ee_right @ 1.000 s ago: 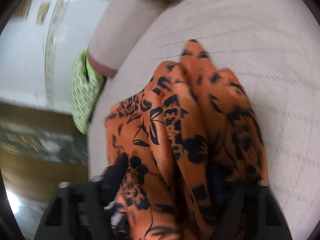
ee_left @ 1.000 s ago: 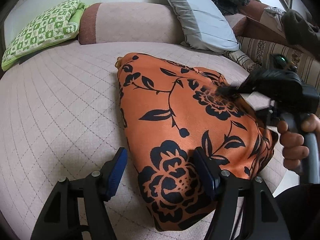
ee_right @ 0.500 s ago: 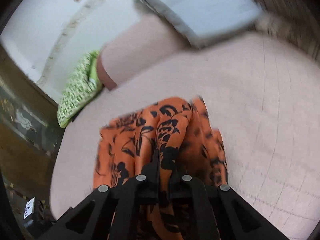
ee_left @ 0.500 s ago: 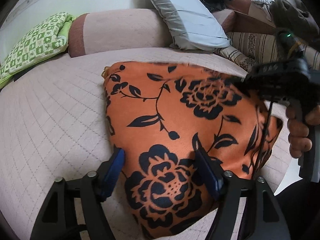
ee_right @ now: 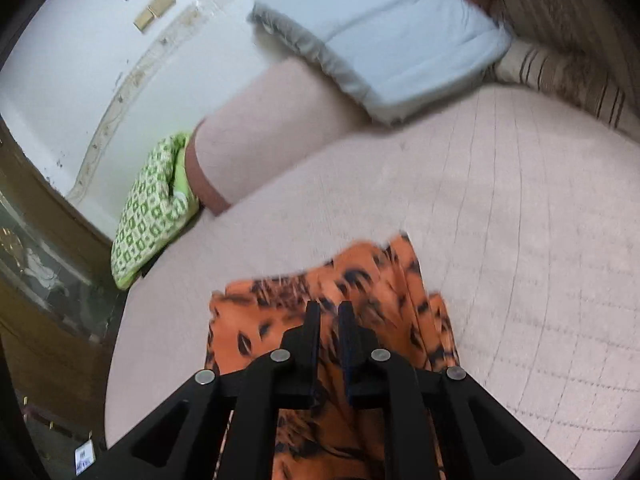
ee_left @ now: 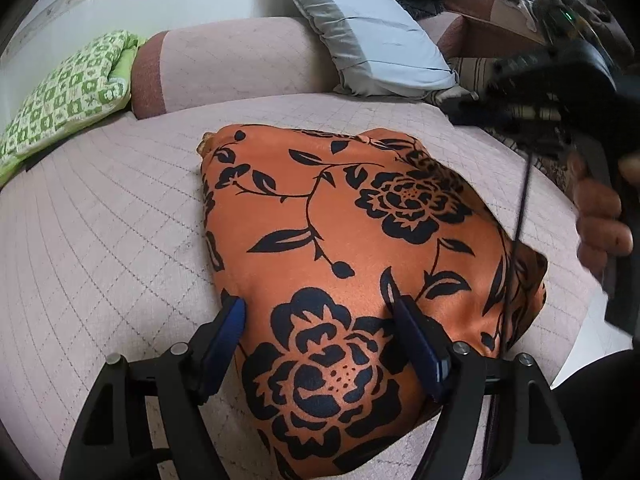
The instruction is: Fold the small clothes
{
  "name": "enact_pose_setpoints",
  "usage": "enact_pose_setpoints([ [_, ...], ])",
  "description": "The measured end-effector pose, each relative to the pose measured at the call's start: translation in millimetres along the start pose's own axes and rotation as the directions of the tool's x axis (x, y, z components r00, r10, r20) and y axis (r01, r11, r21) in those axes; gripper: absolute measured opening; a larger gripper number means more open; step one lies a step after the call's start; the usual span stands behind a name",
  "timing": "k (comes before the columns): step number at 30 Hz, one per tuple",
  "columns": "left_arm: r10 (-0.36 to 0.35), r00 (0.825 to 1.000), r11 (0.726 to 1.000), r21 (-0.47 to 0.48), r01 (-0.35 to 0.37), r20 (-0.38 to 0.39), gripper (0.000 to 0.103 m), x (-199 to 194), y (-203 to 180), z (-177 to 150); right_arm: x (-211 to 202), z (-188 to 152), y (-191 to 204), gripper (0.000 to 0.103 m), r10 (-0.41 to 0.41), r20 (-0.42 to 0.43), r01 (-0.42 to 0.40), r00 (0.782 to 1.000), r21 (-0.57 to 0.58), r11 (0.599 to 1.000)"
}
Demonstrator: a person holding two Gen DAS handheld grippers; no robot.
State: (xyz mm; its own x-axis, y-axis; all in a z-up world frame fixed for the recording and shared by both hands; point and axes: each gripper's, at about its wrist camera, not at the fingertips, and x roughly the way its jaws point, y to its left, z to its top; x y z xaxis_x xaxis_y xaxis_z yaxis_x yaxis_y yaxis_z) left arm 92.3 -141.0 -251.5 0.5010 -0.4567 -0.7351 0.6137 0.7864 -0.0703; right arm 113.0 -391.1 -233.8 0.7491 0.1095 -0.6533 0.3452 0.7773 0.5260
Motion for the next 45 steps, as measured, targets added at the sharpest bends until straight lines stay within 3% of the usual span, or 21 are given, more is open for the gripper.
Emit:
enact_pose_setpoints([
  [3,0.005,1.000,1.000,0.010,-0.005,0.010,0.077,0,-1,-2,7,5,4,0.012,0.058,-0.008,-0.058,0.998,0.037,0.998],
  [5,0.000,1.000,1.000,0.000,0.000,0.013,0.078,-1,1,-3,16,7,19,0.012,0.076,-0.043,-0.077,0.996,-0.011,0.997],
  [8,0.003,1.000,1.000,0.002,-0.003,0.022,0.078,-1,1,-4,15,9,36,0.012,0.040,0.013,-0.039,0.999,-0.079,0.996],
  [10,0.003,1.000,1.000,0.010,-0.003,0.029,0.080,0,1,-5,17,12,40,0.012,0.099,0.025,-0.097,0.995,-0.069,0.993],
  [13,-0.001,1.000,1.000,0.002,0.001,0.022,0.087,4,2,-5,38,9,49,0.012,0.153,-0.079,-0.159,0.985,-0.087,0.983],
  [16,-0.034,0.999,0.996,-0.083,0.032,-0.019,0.098,14,14,-5,75,-1,48,0.012,0.159,-0.256,-0.180,0.953,-0.062,0.982],
  [18,-0.114,0.991,0.974,-0.202,0.098,-0.069,0.102,24,31,-6,108,-12,29,0.009,0.086,-0.385,-0.089,0.919,0.010,0.996],
  [19,-0.146,0.986,0.960,-0.254,0.120,-0.085,0.103,29,38,-7,123,-18,11,0.008,0.110,-0.433,-0.076,0.895,0.096,0.992],
  [22,-0.099,0.992,0.979,-0.186,0.084,-0.075,0.103,25,29,-2,127,-17,-21,0.004,0.279,-0.419,-0.151,0.864,0.312,0.938],
  [24,-0.042,0.998,0.991,-0.128,0.036,-0.051,0.103,19,19,1,124,-18,-28,0.004,0.307,-0.411,-0.168,0.858,0.339,0.926],
  [27,-0.017,1.000,0.997,-0.078,0.015,-0.020,0.103,9,10,6,109,-19,-29,0.009,0.296,-0.390,-0.169,0.872,0.327,0.930],
  [33,0.008,0.998,0.999,-0.034,-0.005,0.067,0.103,-18,-1,7,28,-15,-41,0.011,0.208,-0.240,-0.161,0.948,0.201,0.966],
  [36,0.006,1.000,1.000,-0.028,-0.005,0.024,0.103,-17,-6,3,-4,-21,-46,0.011,0.215,-0.207,-0.174,0.955,0.198,0.965],
  [39,0.035,0.997,0.999,0.003,-0.035,-0.073,0.103,-1,-15,-6,-21,-37,-48,0.011,0.207,-0.204,-0.171,0.957,0.184,0.968],
  [41,0.099,0.991,0.994,0.059,-0.094,-0.091,0.103,6,-23,-13,-21,-52,-52,0.011,0.173,-0.251,-0.130,0.952,0.179,0.975],
  [43,0.117,0.990,0.990,0.083,-0.110,-0.085,0.103,5,-27,-15,-3,-75,-62,0.010,0.082,-0.369,-0.014,0.926,0.183,0.983],
  [45,0.110,0.990,0.992,0.076,-0.103,-0.087,0.103,5,-24,-14,0,-82,-75,0.009,0.126,-0.348,-0.042,0.929,0.239,0.970],
])
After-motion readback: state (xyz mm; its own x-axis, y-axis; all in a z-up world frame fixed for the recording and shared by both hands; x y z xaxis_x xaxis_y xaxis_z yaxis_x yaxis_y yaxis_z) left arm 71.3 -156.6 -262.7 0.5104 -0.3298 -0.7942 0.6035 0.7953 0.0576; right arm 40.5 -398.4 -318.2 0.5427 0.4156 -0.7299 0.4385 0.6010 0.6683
